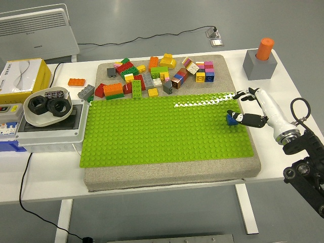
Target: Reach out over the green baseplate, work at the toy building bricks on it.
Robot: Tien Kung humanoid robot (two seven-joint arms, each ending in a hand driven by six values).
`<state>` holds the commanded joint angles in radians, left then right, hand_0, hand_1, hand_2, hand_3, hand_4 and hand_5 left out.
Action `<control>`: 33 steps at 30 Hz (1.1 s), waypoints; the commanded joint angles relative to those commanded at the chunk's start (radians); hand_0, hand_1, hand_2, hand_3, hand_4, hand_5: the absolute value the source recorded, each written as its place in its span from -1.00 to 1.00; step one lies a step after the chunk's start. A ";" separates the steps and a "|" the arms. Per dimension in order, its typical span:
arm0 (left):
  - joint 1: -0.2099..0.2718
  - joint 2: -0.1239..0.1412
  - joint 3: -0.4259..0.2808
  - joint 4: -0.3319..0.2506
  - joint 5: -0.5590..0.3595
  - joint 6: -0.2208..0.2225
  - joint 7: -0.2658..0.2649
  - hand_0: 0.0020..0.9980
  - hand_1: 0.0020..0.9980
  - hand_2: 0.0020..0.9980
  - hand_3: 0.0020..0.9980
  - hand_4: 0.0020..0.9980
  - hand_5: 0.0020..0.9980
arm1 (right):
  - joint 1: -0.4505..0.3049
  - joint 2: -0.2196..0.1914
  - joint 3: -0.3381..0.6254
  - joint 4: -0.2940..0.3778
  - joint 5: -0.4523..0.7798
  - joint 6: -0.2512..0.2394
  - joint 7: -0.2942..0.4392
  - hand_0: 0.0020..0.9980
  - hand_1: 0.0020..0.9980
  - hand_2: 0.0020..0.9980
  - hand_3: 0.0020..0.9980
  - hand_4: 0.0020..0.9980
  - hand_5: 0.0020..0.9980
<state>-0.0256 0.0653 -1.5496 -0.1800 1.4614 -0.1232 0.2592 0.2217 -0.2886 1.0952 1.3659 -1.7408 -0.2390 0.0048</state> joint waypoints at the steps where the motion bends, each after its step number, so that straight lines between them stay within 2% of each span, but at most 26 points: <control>1: 0.000 0.000 0.000 0.000 0.000 0.000 0.000 0.58 0.44 0.47 0.64 0.45 0.65 | 0.000 0.000 0.000 0.000 0.000 0.001 0.000 0.45 0.35 0.48 0.17 0.69 -0.51; 6: 0.001 0.000 -0.001 0.000 0.000 -0.004 0.001 0.58 0.44 0.47 0.63 0.46 0.64 | 0.006 -0.010 0.003 0.004 -0.030 0.012 -0.012 0.47 0.36 0.48 0.16 0.70 -0.51; 7: 0.002 0.000 -0.002 0.000 0.000 -0.004 0.001 0.58 0.44 0.47 0.63 0.46 0.64 | 0.013 -0.015 0.003 0.004 -0.051 0.021 -0.023 0.47 0.36 0.48 0.16 0.70 -0.51; 8: 0.002 -0.001 -0.003 0.000 0.001 -0.004 0.002 0.59 0.44 0.46 0.63 0.47 0.65 | 0.019 -0.021 0.003 0.005 -0.073 0.032 -0.034 0.49 0.36 0.48 0.16 0.62 -0.61; 16: 0.000 -0.004 -0.009 0.000 0.008 -0.006 0.007 0.59 0.44 0.46 0.63 0.46 0.65 | 0.068 -0.056 -0.013 0.025 -0.211 0.134 -0.122 0.50 0.38 0.49 0.16 0.60 -0.60; 26: -0.001 -0.011 -0.009 0.000 0.011 -0.006 0.007 0.59 0.44 0.46 0.63 0.45 0.66 | 0.092 -0.050 -0.048 0.016 -0.293 0.184 -0.168 0.52 0.40 0.50 0.17 0.60 -0.60; 33: -0.003 -0.013 -0.011 0.000 0.015 -0.005 0.007 0.59 0.44 0.46 0.63 0.45 0.65 | 0.107 -0.041 -0.061 0.000 -0.334 0.198 -0.180 0.53 0.40 0.50 0.17 0.60 -0.59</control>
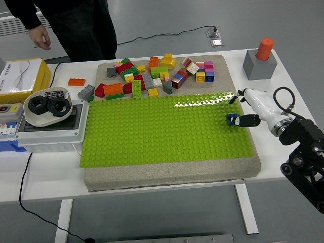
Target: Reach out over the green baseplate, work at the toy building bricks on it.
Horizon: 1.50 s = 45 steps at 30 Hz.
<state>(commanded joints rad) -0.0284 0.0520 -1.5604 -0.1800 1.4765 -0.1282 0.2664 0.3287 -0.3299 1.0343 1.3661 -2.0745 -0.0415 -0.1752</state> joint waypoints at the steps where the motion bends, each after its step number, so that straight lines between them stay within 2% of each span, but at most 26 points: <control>1: 0.000 0.000 0.000 0.000 0.000 0.000 0.000 0.59 0.44 0.46 0.63 0.45 0.65 | 0.002 0.001 0.000 -0.006 -0.004 0.001 -0.001 0.53 0.40 0.50 0.17 0.60 -0.59; 7: -0.001 0.001 -0.001 0.000 0.001 0.000 -0.003 0.59 0.44 0.46 0.63 0.44 0.66 | 0.020 0.002 -0.015 -0.047 -0.026 0.000 0.000 0.53 0.40 0.50 0.18 0.58 -0.60; 16: -0.001 0.000 -0.005 0.000 0.007 0.002 -0.002 0.59 0.44 0.45 0.63 0.44 0.66 | 0.050 0.032 -0.023 -0.115 -0.067 0.005 -0.003 0.53 0.41 0.51 0.19 0.57 -0.61; 22: -0.002 0.000 -0.007 0.000 0.009 0.003 -0.002 0.59 0.44 0.46 0.63 0.43 0.67 | 0.082 0.030 -0.053 -0.156 -0.082 0.006 0.000 0.54 0.41 0.51 0.20 0.56 -0.61; 30: -0.003 0.001 -0.007 0.000 0.006 0.003 -0.003 0.59 0.44 0.45 0.63 0.43 0.68 | 0.088 0.007 -0.083 -0.141 -0.046 0.011 -0.001 0.54 0.42 0.51 0.20 0.53 -0.63; 45: -0.006 0.003 -0.006 0.000 0.007 0.004 -0.003 0.59 0.44 0.45 0.63 0.43 0.69 | 0.097 0.003 -0.094 -0.155 -0.047 0.025 -0.010 0.55 0.42 0.51 0.21 0.51 -0.65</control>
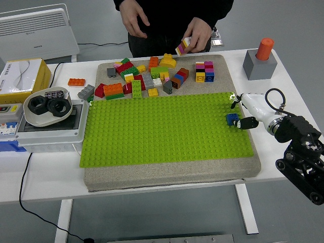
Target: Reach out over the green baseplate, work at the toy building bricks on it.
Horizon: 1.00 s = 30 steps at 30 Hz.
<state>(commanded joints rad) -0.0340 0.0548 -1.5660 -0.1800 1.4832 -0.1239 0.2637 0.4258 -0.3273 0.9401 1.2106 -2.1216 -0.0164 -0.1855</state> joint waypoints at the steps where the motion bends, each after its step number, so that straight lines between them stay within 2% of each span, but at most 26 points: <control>1: 0.000 0.000 0.000 0.000 0.000 0.000 0.000 0.59 0.44 0.45 0.63 0.43 0.69 | 0.000 0.000 0.001 -0.001 -0.001 0.002 -0.001 0.55 0.42 0.51 0.21 0.51 -0.65; 14: 0.001 0.000 0.001 0.000 -0.002 0.000 0.000 0.59 0.44 0.45 0.63 0.42 0.69 | 0.006 -0.001 -0.018 -0.010 -0.004 0.018 -0.010 0.56 0.42 0.51 0.22 0.50 -0.66; 30: 0.000 0.000 -0.001 0.000 0.001 0.000 -0.002 0.59 0.44 0.45 0.63 0.42 0.69 | 0.024 0.000 -0.042 -0.046 0.002 0.014 -0.006 0.56 0.43 0.51 0.22 0.49 -0.67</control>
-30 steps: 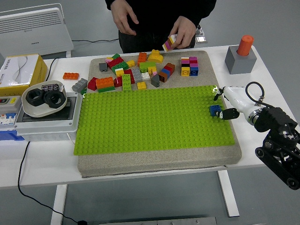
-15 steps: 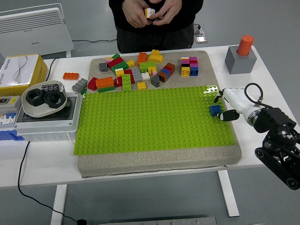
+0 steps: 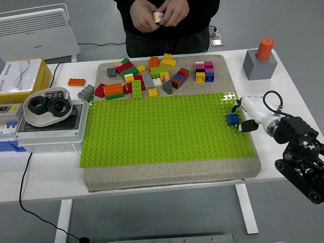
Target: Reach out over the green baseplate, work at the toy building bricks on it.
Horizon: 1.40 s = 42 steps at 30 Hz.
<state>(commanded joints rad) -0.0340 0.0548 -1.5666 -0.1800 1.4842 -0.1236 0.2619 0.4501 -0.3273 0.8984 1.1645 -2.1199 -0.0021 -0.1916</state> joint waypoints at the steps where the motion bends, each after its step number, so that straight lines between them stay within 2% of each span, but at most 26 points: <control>1: 0.000 0.000 0.000 0.000 0.000 0.000 0.000 0.59 0.44 0.45 0.63 0.42 0.69 | 0.002 0.001 -0.001 -0.003 0.001 -0.001 0.001 0.56 0.43 0.51 0.22 0.49 -0.67; 42: -0.002 0.000 0.001 0.000 -0.001 0.005 -0.009 0.58 0.44 0.45 0.62 0.43 0.69 | 0.020 0.000 -0.036 -0.039 0.031 -0.011 0.012 0.56 0.42 0.49 0.16 0.44 -0.66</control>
<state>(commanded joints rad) -0.0360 0.0551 -1.5656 -0.1800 1.4834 -0.1182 0.2531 0.4704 -0.3269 0.8629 1.1250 -2.0888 -0.0135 -0.1797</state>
